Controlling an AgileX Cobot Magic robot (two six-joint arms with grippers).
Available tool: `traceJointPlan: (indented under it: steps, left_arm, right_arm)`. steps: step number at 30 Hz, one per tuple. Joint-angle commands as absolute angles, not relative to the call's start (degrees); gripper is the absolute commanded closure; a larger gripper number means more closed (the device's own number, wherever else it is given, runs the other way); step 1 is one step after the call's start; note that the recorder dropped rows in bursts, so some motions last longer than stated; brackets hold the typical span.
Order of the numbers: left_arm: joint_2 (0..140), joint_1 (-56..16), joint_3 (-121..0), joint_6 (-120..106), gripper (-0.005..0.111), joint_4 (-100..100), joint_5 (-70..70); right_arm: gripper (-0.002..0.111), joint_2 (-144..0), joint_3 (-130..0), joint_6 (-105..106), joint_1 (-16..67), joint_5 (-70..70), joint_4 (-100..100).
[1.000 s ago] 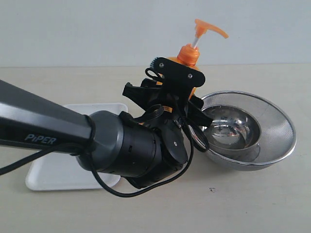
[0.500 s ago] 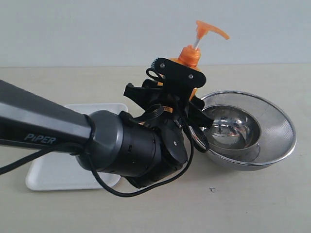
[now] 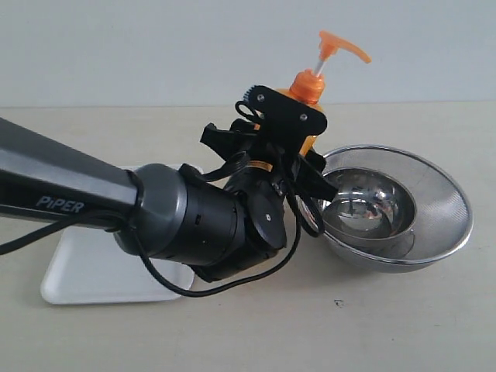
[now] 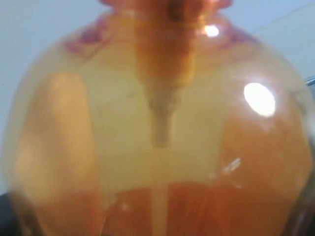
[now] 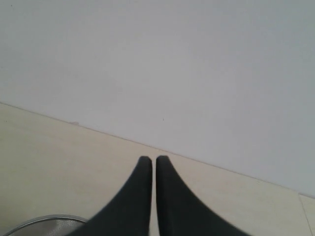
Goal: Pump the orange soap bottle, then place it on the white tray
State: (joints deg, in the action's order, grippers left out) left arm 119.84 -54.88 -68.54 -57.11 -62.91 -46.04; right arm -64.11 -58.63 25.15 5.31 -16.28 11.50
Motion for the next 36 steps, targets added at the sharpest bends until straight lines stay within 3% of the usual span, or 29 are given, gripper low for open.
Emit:
traceJointPlan:
  steps: [1, 13, 36]
  left_arm:
    - [118.74, -53.27, -69.35, -55.89, 0.102, -60.37, -47.59]
    - [118.74, -50.88, -75.1, -55.08, 0.102, -60.37, -42.31]
    - [118.74, -50.88, -75.08, -55.8, 0.102, -57.78, -40.05]
  right_arm:
    - [0.108, -65.57, -60.65, 31.19, 5.35, -17.92, 16.8]
    - [0.108, -67.61, -61.42, 34.56, 5.35, -18.2, 19.57]
    - [0.108, -67.58, -61.93, 39.86, 5.35, -19.24, 20.68]
